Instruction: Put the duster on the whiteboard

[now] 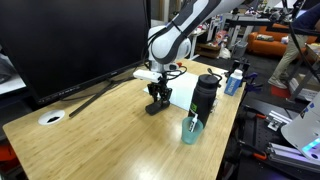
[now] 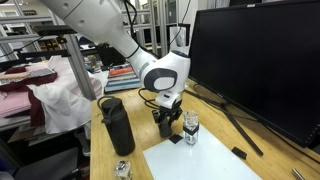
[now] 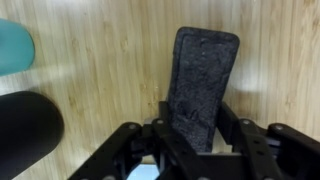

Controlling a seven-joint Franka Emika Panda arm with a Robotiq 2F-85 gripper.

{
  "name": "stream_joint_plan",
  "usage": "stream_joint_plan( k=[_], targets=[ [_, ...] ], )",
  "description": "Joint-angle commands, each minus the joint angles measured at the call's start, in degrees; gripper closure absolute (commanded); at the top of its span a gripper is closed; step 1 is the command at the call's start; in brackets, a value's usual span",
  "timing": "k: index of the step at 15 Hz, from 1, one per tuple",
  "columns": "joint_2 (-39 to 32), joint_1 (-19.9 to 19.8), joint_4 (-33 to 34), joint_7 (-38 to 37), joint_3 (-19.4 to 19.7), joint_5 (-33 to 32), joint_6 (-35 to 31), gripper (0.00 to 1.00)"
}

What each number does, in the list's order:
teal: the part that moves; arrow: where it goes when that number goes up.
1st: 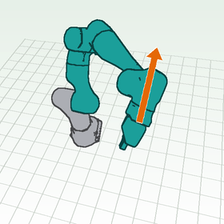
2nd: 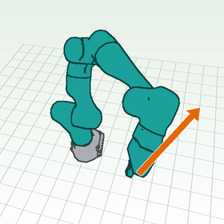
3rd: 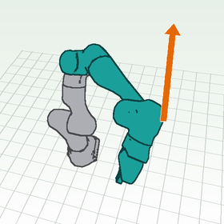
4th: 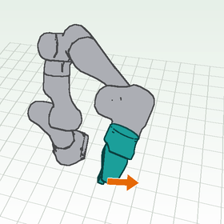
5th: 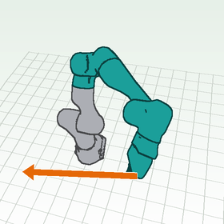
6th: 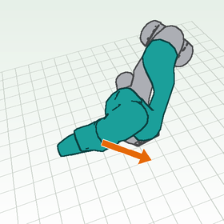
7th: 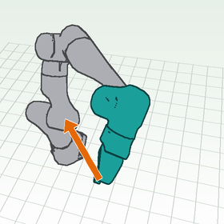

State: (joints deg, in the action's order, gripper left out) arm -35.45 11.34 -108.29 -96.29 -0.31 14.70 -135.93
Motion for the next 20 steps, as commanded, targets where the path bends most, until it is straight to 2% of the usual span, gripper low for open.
stream_joint_plan(
  k=[1, 13, 20],
  targets=[
    [0.3, -0.4, 0.2, 0.9, -0.5, -0.1, -1.7, 0.75],
    [7.5, -0.9, -0.5, 11.9, -2.6, -0.1, -2.8, 0.75],
    [14.0, -0.2, -3.2, 6.3, 2.1, -5.6, 0.3, 0.75]
  ],
)
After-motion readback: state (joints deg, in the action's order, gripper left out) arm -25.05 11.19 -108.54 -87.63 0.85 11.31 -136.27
